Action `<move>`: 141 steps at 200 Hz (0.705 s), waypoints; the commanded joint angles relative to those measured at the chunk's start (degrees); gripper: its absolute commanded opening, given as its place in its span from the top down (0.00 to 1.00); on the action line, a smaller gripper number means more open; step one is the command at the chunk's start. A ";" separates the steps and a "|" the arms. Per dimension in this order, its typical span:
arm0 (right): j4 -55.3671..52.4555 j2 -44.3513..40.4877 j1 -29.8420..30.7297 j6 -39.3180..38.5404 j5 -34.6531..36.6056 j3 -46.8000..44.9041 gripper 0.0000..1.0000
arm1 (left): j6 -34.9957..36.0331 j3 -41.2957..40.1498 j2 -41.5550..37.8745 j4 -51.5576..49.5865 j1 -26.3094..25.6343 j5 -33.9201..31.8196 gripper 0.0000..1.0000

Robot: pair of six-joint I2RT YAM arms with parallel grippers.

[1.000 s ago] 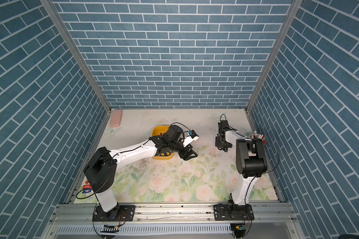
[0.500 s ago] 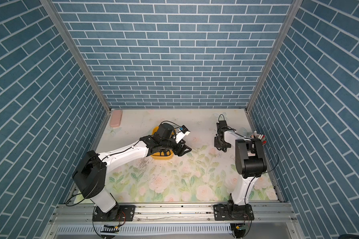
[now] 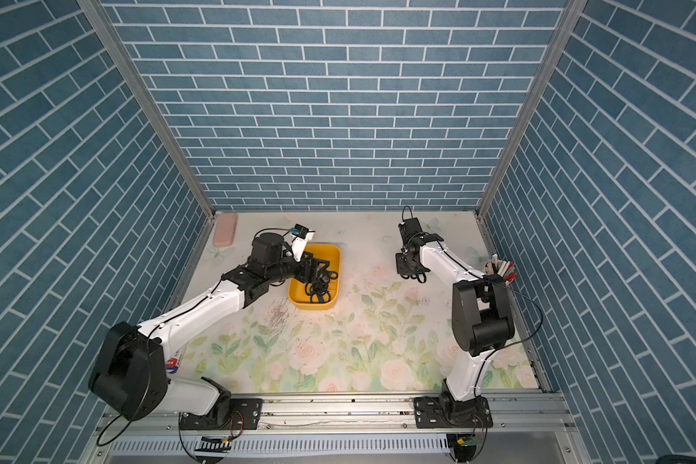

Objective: Put the scissors into the storage box
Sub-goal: Place the scissors in the storage box, then reset both arms

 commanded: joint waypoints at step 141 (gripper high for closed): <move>13.05 11.65 28.77 21.35 -11.42 10.04 1.00 | -8.92 -11.81 -9.11 -1.90 11.89 -15.00 0.22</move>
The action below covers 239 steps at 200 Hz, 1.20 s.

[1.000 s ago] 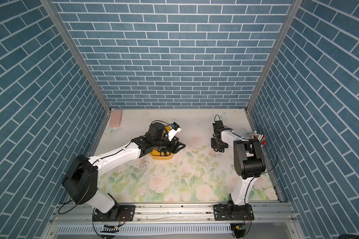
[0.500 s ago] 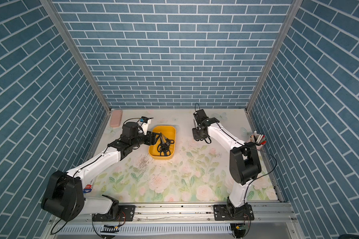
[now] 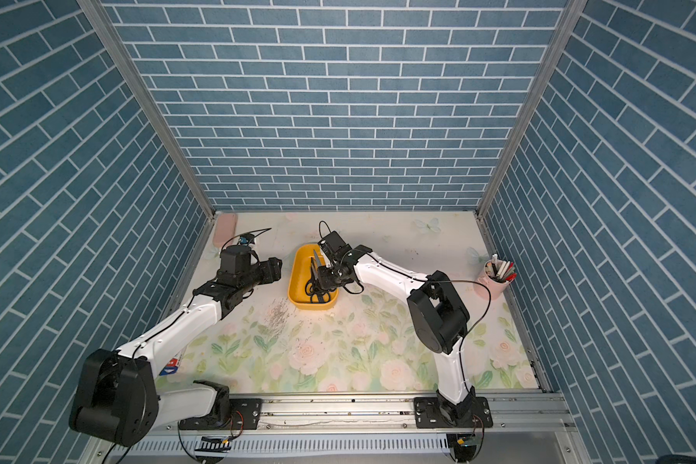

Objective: Put the scissors into the storage box
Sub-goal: Reset both arms

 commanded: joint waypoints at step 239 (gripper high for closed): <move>51.59 -49.88 -21.11 -32.50 43.06 -60.74 0.26 | 13.88 -35.70 -23.57 42.08 1.31 -38.18 0.19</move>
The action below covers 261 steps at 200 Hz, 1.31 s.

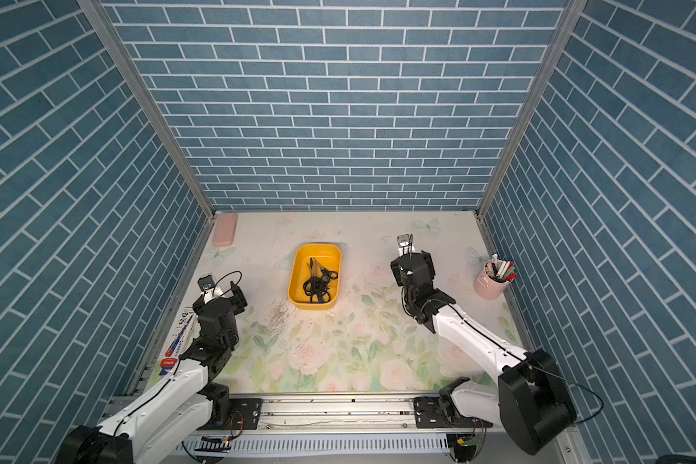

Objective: Put the scissors into the storage box
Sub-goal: Reset both arms

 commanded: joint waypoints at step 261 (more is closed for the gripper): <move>55.66 5.23 -23.05 0.26 -27.81 -30.17 0.03 | 8.70 -0.80 37.91 48.35 9.35 24.05 0.18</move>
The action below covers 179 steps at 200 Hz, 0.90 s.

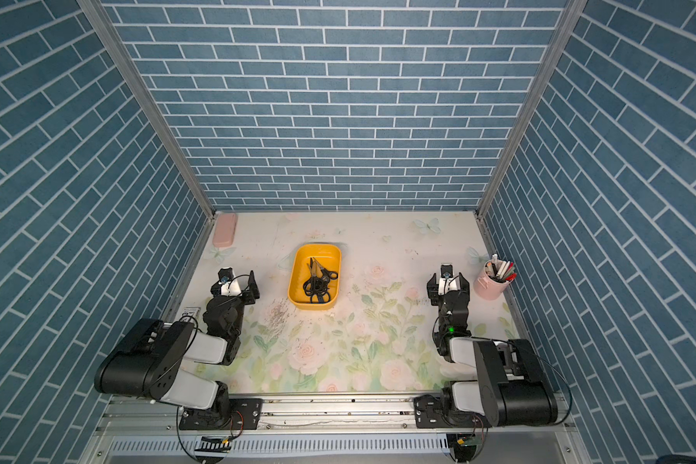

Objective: Put the scissors into the storage box
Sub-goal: Reset both arms

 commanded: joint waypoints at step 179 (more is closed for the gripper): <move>9.09 13.15 -3.80 4.89 -9.85 4.23 0.00 | -2.61 3.68 0.55 -5.05 3.03 1.04 0.00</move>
